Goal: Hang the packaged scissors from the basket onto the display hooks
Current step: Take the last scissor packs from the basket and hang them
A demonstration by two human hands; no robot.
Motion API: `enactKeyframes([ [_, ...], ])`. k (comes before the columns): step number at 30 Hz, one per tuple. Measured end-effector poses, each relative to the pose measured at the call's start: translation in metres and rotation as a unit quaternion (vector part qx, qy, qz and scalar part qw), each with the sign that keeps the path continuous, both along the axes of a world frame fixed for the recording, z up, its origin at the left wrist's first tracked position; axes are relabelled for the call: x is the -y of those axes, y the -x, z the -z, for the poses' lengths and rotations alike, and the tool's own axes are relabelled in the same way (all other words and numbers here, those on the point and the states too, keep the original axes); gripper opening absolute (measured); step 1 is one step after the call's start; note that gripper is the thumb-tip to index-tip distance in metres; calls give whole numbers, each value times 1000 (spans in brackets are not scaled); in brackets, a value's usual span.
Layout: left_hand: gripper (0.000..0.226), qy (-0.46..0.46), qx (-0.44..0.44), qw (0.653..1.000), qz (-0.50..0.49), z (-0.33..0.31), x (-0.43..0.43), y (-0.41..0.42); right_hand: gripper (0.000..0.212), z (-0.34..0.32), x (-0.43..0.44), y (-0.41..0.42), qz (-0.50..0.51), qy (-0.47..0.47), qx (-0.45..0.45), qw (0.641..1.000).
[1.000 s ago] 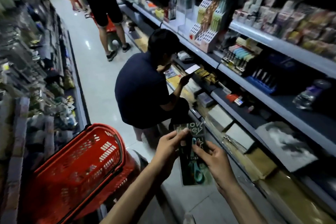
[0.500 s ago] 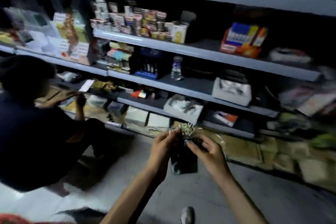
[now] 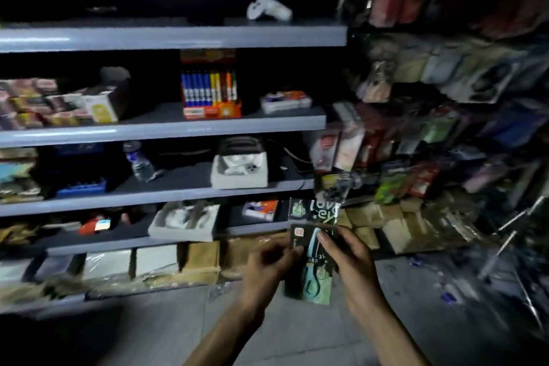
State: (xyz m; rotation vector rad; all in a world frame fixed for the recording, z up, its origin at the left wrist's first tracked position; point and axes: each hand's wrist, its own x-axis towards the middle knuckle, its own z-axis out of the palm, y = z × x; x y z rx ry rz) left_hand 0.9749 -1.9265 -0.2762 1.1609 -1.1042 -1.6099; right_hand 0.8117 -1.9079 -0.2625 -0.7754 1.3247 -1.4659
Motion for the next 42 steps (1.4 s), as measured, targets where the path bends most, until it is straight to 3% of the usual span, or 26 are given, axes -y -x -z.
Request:
enactKeyframes([
  [2, 4, 9, 4, 1000, 25, -4, 10, 42, 30, -2, 8, 44, 13, 3, -20, 1000],
  [5, 19, 12, 6, 999, 35, -10, 26, 93, 36, -5, 20, 99, 18, 1, -63, 998],
  [15, 13, 31, 4, 998, 59, -22, 99, 199, 18, -36, 90, 207, 31, 52, -104, 993],
  [18, 24, 53, 7, 997, 57, -21, 137, 220, 15, -41, 119, 225, 43, 56, -91, 993],
  [25, 13, 78, 9, 994, 82, -35, 226, 263, 7, -54, 193, 263, 81, 65, -81, 991],
  [35, 13, 199, 35, 979, 34, -81, 339, 309, 5, -52, 274, 342, 140, 74, -135, 978],
  [42, 12, 249, 56, 967, -20, -114, 362, 347, 6, -37, 310, 379, 79, 78, -144, 983],
])
